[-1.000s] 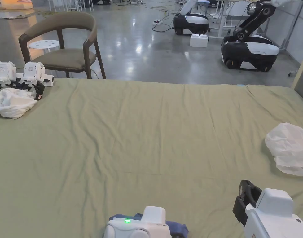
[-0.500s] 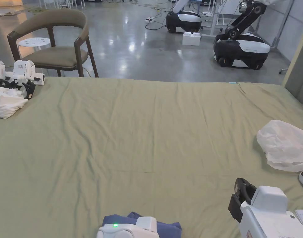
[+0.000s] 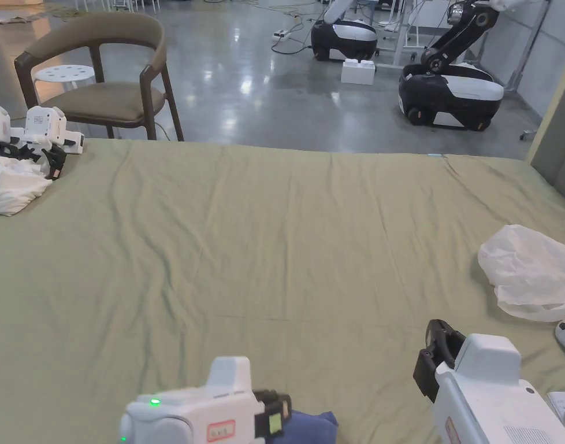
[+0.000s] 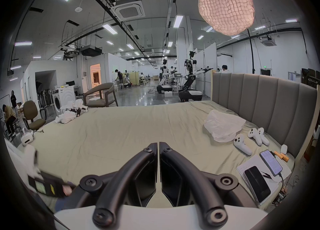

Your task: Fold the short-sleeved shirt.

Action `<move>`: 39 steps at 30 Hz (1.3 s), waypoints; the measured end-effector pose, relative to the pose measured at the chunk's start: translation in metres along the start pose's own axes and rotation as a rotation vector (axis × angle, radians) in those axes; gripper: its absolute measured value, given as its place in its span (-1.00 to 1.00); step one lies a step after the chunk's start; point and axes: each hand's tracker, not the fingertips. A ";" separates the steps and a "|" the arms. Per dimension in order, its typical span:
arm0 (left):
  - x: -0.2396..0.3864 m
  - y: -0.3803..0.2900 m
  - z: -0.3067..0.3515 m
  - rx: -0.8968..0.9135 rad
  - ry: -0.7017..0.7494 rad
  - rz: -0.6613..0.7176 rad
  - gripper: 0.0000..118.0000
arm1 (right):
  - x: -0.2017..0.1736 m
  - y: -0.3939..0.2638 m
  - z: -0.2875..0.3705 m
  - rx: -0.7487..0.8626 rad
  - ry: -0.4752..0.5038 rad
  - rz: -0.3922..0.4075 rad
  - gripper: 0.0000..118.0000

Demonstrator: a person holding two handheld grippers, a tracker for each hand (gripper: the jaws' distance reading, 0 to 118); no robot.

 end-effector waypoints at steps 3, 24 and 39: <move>0.002 0.023 0.034 0.218 0.203 -0.158 -0.98 | -0.008 0.006 -0.003 0.028 -0.004 0.008 -0.99; -0.029 0.069 0.133 0.786 0.713 -0.349 -0.98 | -0.035 0.058 -0.003 0.208 -0.036 0.053 -0.99; -0.073 0.011 0.121 0.505 0.603 -0.223 -0.98 | -0.101 -0.096 0.019 -0.300 0.228 0.126 -0.99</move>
